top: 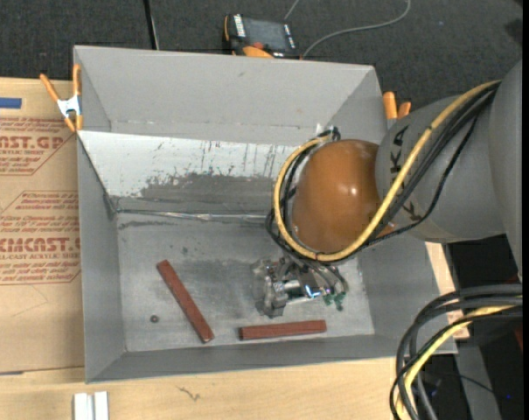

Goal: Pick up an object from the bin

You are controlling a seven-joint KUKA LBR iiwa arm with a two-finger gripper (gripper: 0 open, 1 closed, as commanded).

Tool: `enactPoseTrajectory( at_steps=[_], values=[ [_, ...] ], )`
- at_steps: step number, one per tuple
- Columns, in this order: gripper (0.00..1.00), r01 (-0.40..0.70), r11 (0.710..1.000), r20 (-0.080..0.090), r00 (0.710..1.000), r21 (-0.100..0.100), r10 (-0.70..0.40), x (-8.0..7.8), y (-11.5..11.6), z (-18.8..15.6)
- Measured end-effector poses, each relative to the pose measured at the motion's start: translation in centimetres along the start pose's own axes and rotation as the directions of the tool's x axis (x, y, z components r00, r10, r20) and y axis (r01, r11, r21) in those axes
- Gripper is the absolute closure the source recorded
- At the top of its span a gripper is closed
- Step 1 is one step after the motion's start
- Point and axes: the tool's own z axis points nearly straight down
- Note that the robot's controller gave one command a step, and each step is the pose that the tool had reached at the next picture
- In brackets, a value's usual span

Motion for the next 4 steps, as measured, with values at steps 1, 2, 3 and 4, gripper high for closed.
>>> enactPoseTrajectory(
  at_steps=[1,2,3,4],
  values=[
    [0.0,-0.002,1.0,0.005,1.0,0.001,0.002,-0.1,-0.1,-0.3],
    [0.0,-0.141,0.99,0.008,0.99,0.002,0.141,-1.4,-9.1,5.9],
    [1.0,-0.135,0.991,0.014,0.991,0.001,0.135,-1.6,-8.9,5.4],
    [1.0,-0.123,0.992,0.017,0.992,0.002,0.123,-4.2,-7.4,-9.6]
  ],
)
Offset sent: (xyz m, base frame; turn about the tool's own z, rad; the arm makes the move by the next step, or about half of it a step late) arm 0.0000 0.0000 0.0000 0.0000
